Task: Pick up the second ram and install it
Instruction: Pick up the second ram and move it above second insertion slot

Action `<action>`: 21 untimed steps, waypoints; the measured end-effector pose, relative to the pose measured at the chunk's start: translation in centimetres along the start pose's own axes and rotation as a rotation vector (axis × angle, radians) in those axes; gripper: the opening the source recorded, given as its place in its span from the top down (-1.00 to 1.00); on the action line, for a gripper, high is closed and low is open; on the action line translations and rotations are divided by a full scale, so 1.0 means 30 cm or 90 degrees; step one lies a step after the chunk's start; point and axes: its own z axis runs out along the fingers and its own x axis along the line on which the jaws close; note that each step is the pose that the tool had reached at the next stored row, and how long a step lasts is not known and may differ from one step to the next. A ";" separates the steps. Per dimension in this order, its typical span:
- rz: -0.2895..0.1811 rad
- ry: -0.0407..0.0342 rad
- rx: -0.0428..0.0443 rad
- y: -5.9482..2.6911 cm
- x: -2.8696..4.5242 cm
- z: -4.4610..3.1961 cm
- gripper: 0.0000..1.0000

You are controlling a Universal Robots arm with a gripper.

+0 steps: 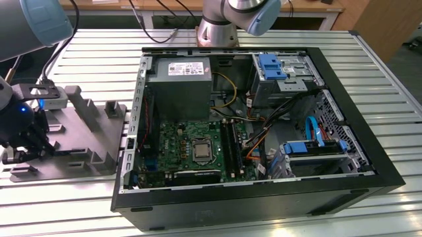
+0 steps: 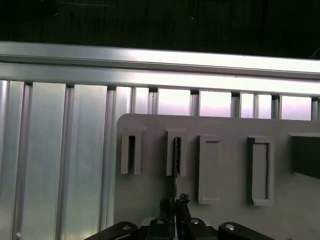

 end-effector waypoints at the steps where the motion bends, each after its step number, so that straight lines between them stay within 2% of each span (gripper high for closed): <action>1: 0.000 -0.0001 0.0002 0.000 0.000 0.000 0.62; 14: -0.006 0.0001 -0.0001 -0.003 0.000 -0.001 0.62; 21: -0.006 -0.0032 0.0000 -0.003 0.000 -0.001 0.62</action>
